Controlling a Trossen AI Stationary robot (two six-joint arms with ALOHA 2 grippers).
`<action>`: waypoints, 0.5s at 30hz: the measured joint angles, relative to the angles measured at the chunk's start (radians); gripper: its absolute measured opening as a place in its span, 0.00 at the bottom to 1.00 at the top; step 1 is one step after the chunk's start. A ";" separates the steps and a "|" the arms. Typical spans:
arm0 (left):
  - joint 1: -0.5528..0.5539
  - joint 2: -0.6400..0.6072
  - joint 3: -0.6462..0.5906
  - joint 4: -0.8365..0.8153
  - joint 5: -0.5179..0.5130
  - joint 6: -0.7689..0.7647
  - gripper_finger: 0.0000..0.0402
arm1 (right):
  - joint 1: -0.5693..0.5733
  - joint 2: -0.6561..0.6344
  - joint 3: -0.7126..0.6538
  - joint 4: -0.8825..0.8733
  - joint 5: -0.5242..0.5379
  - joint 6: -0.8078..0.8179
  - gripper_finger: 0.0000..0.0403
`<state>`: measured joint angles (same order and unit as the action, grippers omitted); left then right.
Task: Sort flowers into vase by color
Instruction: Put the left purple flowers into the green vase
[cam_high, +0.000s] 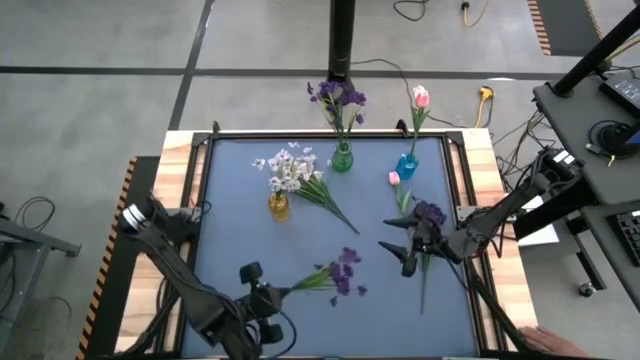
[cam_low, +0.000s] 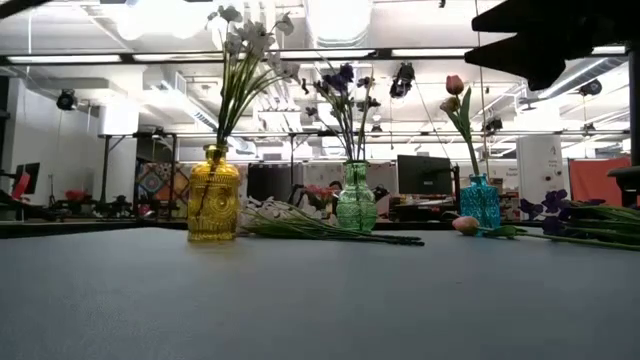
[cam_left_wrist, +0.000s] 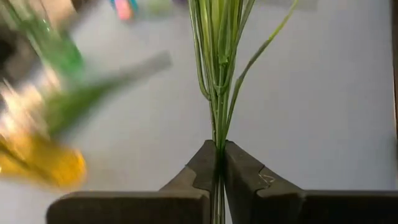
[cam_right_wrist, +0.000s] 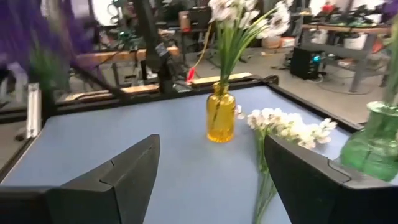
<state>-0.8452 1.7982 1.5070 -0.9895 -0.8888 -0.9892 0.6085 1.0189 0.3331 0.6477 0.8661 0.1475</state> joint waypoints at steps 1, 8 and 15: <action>0.004 -0.014 -0.001 0.027 -0.041 0.055 0.01 | 0.000 0.009 -0.001 -0.001 -0.012 0.011 0.69; 0.070 -0.076 -0.007 0.256 -0.273 0.442 0.00 | 0.000 0.216 -0.002 0.204 -0.066 -0.016 0.69; 0.228 -0.057 -0.039 0.421 -0.186 0.577 0.00 | -0.010 0.525 0.103 0.659 -0.160 -0.233 0.68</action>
<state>-0.6168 1.7411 1.4682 -0.5688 -1.0747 -0.4121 0.5983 1.5443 0.4359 1.3071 0.7056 -0.0856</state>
